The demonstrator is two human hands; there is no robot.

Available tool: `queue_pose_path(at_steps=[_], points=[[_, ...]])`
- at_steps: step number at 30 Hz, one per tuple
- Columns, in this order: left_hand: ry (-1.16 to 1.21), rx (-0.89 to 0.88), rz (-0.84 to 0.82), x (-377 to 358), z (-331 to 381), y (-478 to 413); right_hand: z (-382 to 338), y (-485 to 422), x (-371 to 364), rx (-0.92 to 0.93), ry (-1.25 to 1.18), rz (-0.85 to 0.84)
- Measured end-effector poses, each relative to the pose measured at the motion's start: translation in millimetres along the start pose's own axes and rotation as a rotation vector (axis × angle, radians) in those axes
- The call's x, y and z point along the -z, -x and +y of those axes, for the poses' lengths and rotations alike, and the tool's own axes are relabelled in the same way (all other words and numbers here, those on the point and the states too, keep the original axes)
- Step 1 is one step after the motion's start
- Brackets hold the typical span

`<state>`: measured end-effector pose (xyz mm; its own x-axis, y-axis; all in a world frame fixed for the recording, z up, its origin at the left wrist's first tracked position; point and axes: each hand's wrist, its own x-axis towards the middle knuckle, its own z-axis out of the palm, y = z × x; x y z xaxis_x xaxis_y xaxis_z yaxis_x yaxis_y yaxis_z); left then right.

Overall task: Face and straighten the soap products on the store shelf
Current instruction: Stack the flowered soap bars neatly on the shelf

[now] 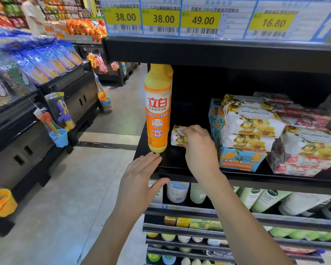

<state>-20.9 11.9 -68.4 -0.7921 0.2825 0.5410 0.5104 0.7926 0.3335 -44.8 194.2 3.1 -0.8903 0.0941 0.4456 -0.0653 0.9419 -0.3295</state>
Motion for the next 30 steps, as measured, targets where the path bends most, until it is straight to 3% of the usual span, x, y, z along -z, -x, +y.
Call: queue_pose_path(at_steps=[9, 19, 25, 30], points=[[-0.025, 0.003, -0.007, 1, 1, 0, -6, -50, -4, -0.144, 0.115, -0.068], [-0.038, 0.008, 0.003, 4, 5, 0, -6, -53, -6, -0.184, 0.04, -0.067], [0.0, 0.019, -0.025, 4, 6, 0, -12, -5, 30, 0.024, -0.217, 0.067], [0.003, 0.017, -0.035, 5, 7, 0, -10, 34, 91, 0.155, -0.295, 0.217]])
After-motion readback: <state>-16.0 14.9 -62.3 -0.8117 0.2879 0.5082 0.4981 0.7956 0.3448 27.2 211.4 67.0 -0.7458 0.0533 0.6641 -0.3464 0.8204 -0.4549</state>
